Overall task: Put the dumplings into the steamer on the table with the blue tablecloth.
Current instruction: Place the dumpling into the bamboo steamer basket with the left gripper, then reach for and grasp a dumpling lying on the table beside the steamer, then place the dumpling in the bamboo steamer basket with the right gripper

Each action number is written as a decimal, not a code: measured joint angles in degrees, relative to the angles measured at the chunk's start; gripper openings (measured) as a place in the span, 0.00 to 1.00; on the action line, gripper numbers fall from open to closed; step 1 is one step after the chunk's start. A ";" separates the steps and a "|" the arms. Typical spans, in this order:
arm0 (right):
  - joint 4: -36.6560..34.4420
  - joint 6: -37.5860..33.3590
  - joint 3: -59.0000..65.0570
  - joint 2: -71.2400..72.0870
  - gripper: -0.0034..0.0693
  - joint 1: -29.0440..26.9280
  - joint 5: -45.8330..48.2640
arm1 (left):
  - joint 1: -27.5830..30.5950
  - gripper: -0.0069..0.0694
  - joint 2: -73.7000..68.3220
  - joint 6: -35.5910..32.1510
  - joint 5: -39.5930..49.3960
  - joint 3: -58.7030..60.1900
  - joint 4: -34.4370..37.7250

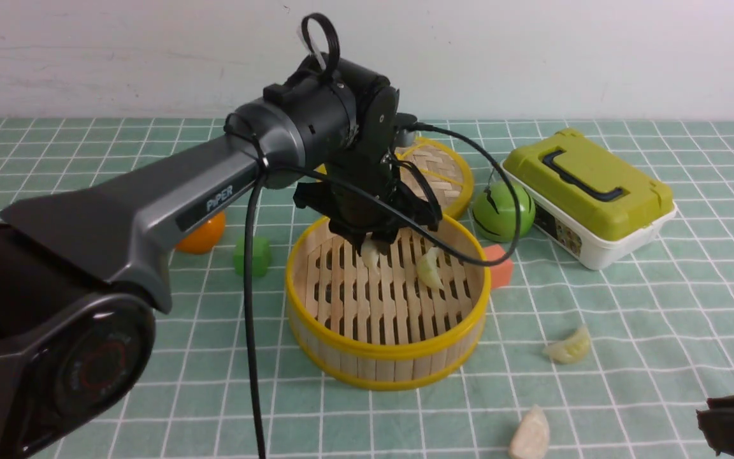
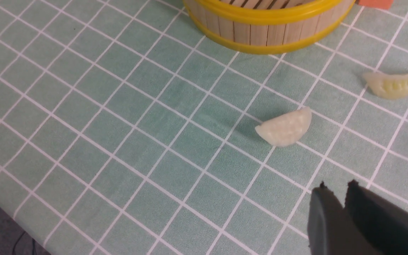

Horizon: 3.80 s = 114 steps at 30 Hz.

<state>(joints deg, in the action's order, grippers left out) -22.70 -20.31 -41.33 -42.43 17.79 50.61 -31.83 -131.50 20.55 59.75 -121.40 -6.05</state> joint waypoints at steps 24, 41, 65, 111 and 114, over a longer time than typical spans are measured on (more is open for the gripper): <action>5.67 6.81 -11.83 -18.16 0.04 1.23 10.45 | 1.19 0.37 16.54 -11.84 11.47 -9.78 9.70; 13.79 30.11 -13.64 -43.69 0.38 12.00 -5.22 | 1.19 0.07 59.88 -13.18 11.26 37.89 9.48; 11.56 39.03 -13.71 -57.66 0.47 12.00 -14.44 | 1.19 0.07 75.54 -13.06 1.67 61.66 9.17; 18.50 28.40 -61.11 -82.77 0.61 18.32 -2.71 | 1.19 0.08 91.39 -11.42 4.21 70.31 8.17; 18.94 29.55 -61.92 -81.49 0.75 18.12 1.33 | 1.19 0.09 91.39 -11.42 4.27 70.31 8.17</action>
<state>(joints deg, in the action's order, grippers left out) -3.76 9.24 -103.25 -123.92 35.91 51.93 -30.63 -40.11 9.13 64.02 -51.09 2.12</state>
